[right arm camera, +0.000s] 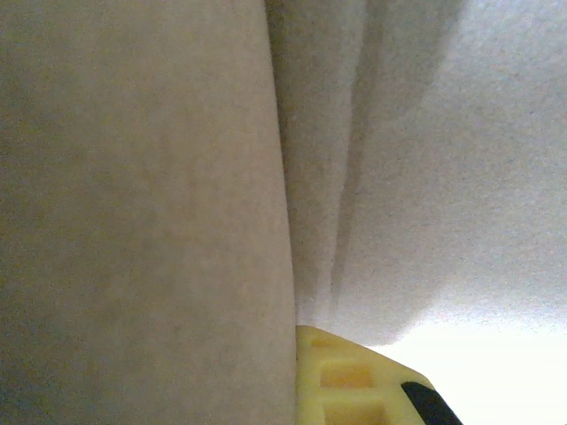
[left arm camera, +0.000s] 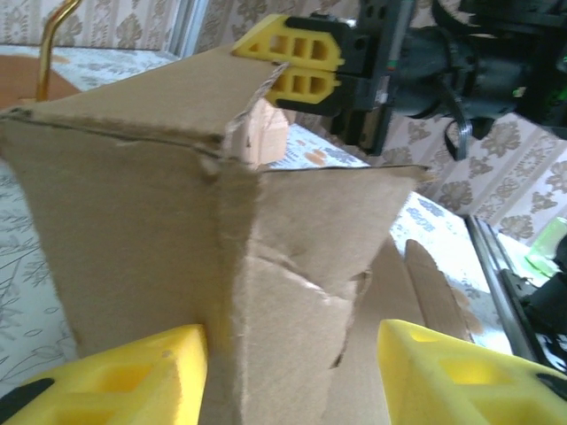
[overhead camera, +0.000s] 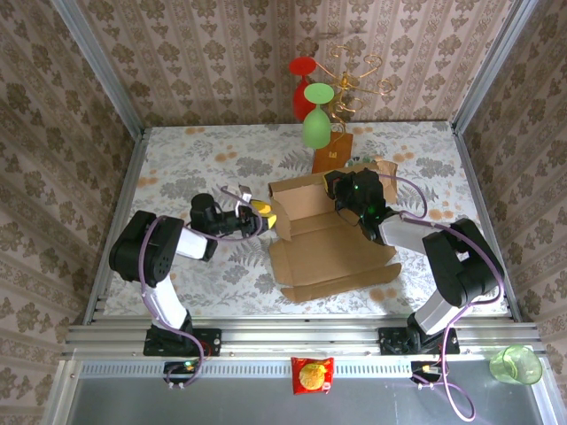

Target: Fold the paper box

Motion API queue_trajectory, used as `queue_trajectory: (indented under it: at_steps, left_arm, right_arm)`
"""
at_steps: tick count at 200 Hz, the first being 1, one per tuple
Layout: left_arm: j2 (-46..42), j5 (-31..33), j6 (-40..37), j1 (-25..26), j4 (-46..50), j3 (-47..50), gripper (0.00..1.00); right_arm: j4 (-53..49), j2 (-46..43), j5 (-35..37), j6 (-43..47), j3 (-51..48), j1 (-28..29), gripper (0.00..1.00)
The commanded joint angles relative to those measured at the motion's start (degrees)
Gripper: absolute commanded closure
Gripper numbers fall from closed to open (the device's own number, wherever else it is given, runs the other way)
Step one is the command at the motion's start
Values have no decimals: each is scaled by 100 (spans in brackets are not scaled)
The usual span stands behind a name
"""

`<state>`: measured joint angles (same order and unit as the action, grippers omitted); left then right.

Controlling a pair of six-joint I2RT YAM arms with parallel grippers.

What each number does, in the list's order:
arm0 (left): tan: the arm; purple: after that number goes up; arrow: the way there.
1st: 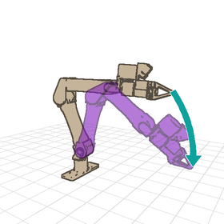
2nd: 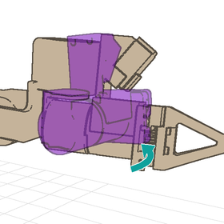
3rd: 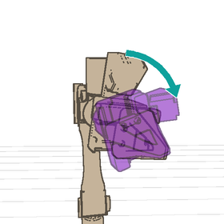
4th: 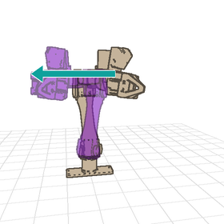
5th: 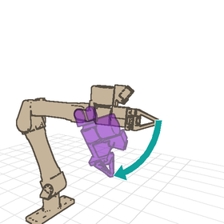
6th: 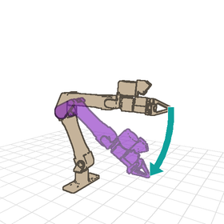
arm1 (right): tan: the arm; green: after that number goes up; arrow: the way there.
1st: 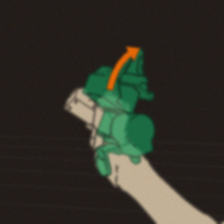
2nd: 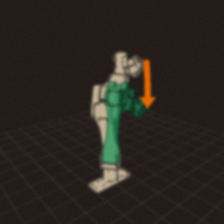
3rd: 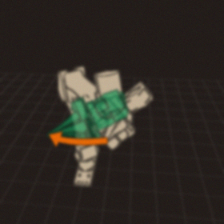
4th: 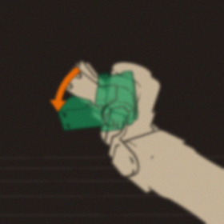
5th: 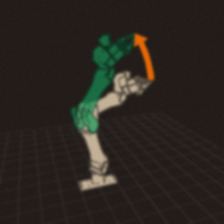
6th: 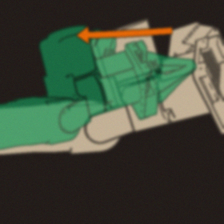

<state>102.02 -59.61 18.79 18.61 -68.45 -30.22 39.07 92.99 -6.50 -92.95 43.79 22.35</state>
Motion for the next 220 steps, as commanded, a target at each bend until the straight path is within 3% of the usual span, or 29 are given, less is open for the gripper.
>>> queue_trajectory:
  at_steps: [1, 28, 47, 65, 94, 116, 194, 220]
  left_arm:
    - [-90, 543, -546, 161, 645, -182, 48]
    - [-527, 1623, -1288, 562, 1777, -220, 47]
    - [-639, 2228, -1502, 714, 1993, -213, 46]
    - [-576, 2718, -1423, 879, 1950, -196, 46]
    - [-547, 3017, -1245, 1028, 1538, -27, 38]
    - [-608, 3316, -1159, 1233, 1290, 129, 37]
    - [-591, 5592, -1227, 2076, 854, 350, 39]
    - [-407, 5971, -1145, 2235, 624, 317, 43]
  right_arm:
    - [-48, 22, -90, 128, 77, 17, 100]
    - [-6, 33, -87, 111, 68, 22, 100]
    - [7, 46, -80, 101, 72, 35, 100]
    - [46, 45, -79, 84, 61, 46, 100]
    - [83, -8, -38, 57, -24, 42, 100]
    - [101, -18, -26, 41, -47, 48, 100]
    - [143, -63, 61, -22, -90, 98, 100]
    - [148, -79, 61, -39, -115, 94, 100]
